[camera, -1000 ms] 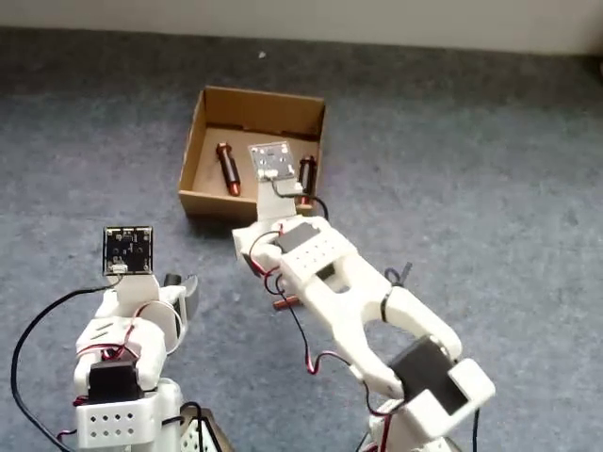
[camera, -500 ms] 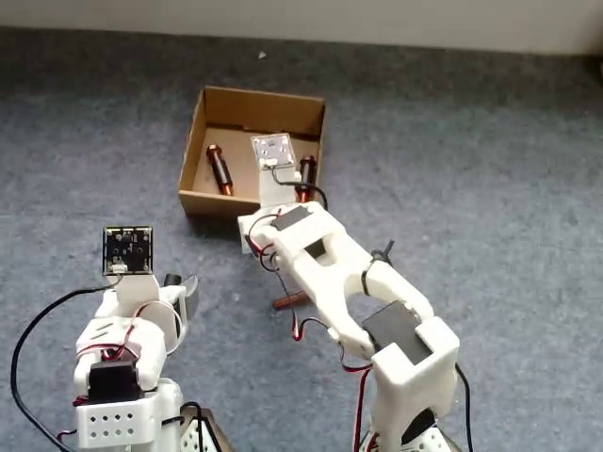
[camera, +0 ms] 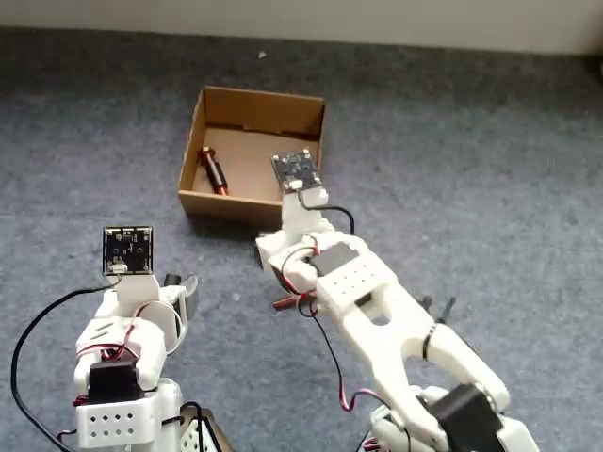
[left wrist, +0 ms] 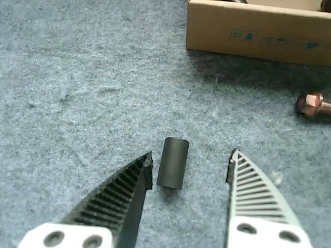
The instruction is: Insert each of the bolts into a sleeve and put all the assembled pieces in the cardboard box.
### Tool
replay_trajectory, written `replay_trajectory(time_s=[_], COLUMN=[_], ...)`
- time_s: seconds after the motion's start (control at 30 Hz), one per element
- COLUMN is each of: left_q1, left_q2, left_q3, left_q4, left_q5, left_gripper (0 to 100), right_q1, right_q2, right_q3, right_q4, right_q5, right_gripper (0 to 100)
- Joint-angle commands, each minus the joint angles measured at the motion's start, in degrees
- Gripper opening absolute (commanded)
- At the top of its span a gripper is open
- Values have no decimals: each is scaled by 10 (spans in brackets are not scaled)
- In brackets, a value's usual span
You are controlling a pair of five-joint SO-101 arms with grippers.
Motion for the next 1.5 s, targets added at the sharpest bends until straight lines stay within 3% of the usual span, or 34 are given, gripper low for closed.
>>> replay_trajectory(time_s=[0.0, 0.2, 0.4, 0.53, 0.73, 0.9, 1.0, 1.13, 1.27, 1.47], left_q1=[-6, -6, -5, -5, -5, -5, -5, -5, -5, -6], left_q2=[-3, -3, -3, -3, -3, -3, -3, -3, -3, -3], left_q3=[-2, -2, -2, 3, 3, 3, 3, 3, 3, 4], left_q4=[-10, -10, -10, -12, -12, -12, -12, -12, -12, -12], left_q5=[-4, -4, -4, -4, -4, -4, -4, -4, -4, -4], left_gripper=[252, 252, 252, 252, 252, 252, 252, 252, 252, 252], right_q1=[4, 10, 8, 8, 7, 8, 9, 10, 10, 10], right_q2=[-182, -244, -245, -245, -246, -245, -245, -245, -245, -245], right_q3=[95, 195, 196, 196, 194, 130, 96, 83, 79, 80], right_q4=[-7, 62, 156, 189, 235, 325, 361, 362, 362, 362], right_q5=[7, 4, 3, 9, 143, 156, 151, 95, 40, -144], right_gripper=[5, 12, 152, 162, 163, 180, 288, 433, 416, 379])
